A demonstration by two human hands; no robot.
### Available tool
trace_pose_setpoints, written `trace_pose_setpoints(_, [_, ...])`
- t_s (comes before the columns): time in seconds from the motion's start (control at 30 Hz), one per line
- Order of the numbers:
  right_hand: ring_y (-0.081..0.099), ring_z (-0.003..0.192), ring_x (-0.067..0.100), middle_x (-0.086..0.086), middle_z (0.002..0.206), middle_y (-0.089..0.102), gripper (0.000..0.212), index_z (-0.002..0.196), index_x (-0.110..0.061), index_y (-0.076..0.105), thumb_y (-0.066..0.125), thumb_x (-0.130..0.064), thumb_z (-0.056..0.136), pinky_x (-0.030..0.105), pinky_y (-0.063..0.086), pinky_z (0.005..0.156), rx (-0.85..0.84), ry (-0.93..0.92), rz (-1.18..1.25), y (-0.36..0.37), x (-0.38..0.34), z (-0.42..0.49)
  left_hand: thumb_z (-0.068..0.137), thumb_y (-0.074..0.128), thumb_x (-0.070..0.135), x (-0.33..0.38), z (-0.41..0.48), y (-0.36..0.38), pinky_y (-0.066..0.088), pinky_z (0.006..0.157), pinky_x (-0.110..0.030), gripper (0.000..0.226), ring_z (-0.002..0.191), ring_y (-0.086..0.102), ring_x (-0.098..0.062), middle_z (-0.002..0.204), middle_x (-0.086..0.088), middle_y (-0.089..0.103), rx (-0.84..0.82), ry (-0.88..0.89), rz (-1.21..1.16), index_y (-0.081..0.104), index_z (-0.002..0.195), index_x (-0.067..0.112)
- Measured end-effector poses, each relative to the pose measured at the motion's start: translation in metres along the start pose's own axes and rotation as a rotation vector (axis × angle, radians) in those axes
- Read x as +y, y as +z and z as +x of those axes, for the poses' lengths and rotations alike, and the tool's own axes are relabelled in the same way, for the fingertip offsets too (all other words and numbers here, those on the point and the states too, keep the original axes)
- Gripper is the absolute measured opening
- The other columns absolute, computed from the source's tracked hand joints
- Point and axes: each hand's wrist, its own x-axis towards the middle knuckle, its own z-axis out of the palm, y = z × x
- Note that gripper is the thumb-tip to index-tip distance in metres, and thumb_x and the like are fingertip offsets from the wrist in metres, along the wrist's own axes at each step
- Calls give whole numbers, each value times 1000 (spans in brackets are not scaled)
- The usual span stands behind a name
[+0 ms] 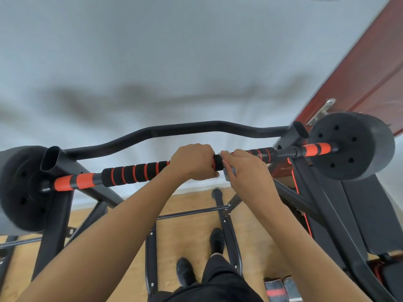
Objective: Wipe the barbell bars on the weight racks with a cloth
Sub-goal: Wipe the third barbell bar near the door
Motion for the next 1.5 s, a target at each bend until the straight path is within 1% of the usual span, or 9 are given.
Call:
trace_pose_setpoints(0.17, [47, 60, 12, -8, 71, 49, 29, 128, -20, 69, 64, -22, 99, 37, 50, 51, 69, 42, 173, 6, 6, -28, 87, 76, 55, -5, 7, -3, 47, 58, -28, 36, 61, 67, -15, 67, 2, 68, -123, 2, -93, 60, 79, 25])
trace_pose_setpoints(0.33, [59, 62, 10, -6, 74, 60, 15, 111, -25, 73, 63, -29, 100, 34, 56, 57, 138, 65, 281, -9, 4, -37, 86, 76, 55, -6, 6, -1, 48, 61, -28, 35, 65, 64, -13, 74, 3, 66, -89, 4, -59, 60, 96, 25])
trace_pose_setpoints(0.53, [62, 82, 10, 2, 95, 72, 27, 110, -19, 75, 57, -36, 102, 24, 50, 86, 9, 185, 239, -16, 6, 21, 88, 74, 53, -5, 2, 1, 46, 61, -27, 33, 66, 60, -13, 76, 3, 63, -19, -11, -11, 61, 97, 24])
trace_pose_setpoints(0.83, [54, 65, 18, 1, 72, 59, 16, 109, -16, 76, 67, -21, 97, 34, 50, 60, 45, 5, 161, -7, 1, -11, 88, 75, 50, -4, 4, 0, 47, 58, -28, 32, 62, 64, -15, 69, 2, 67, -56, -15, -42, 67, 84, 19])
trace_pose_setpoints(0.97, [61, 74, 15, -2, 81, 65, 17, 103, -30, 75, 60, -37, 99, 34, 54, 71, -48, 65, 265, -8, 8, -19, 86, 75, 45, -3, 3, 0, 54, 61, -30, 26, 64, 64, -17, 69, 3, 63, -37, -17, -37, 61, 82, 23])
trace_pose_setpoints(1.07, [65, 72, 19, 1, 76, 68, 23, 95, -24, 76, 60, -40, 98, 37, 56, 74, 119, 109, 292, -3, 12, 6, 86, 74, 43, -2, 2, -1, 50, 58, -29, 25, 63, 63, -16, 71, 3, 64, -19, -22, -14, 61, 85, 22])
trace_pose_setpoints(1.23, [58, 75, 16, 0, 81, 61, 25, 93, -22, 73, 55, -37, 102, 24, 40, 69, -3, 82, 103, 8, -2, 20, 85, 73, 38, -2, -1, -4, 46, 55, -26, 24, 53, 58, -15, 60, 2, 62, -28, -34, -31, 65, 77, 17])
trace_pose_setpoints(1.33, [56, 68, 14, -1, 75, 59, 15, 93, -21, 74, 63, -29, 98, 28, 47, 66, 100, 39, 149, 5, 0, -2, 84, 72, 37, -2, 0, -4, 52, 58, -26, 22, 52, 60, -15, 60, 2, 65, -46, -36, -56, 68, 79, 16])
trace_pose_setpoints(1.5, [62, 71, 14, -5, 77, 65, 12, 96, -27, 75, 63, -31, 98, 37, 56, 69, -17, 85, 248, 0, 16, -35, 83, 75, 37, -2, -3, -3, 45, 58, -27, 25, 61, 58, -11, 73, 3, 60, -8, -23, -20, 59, 96, 23])
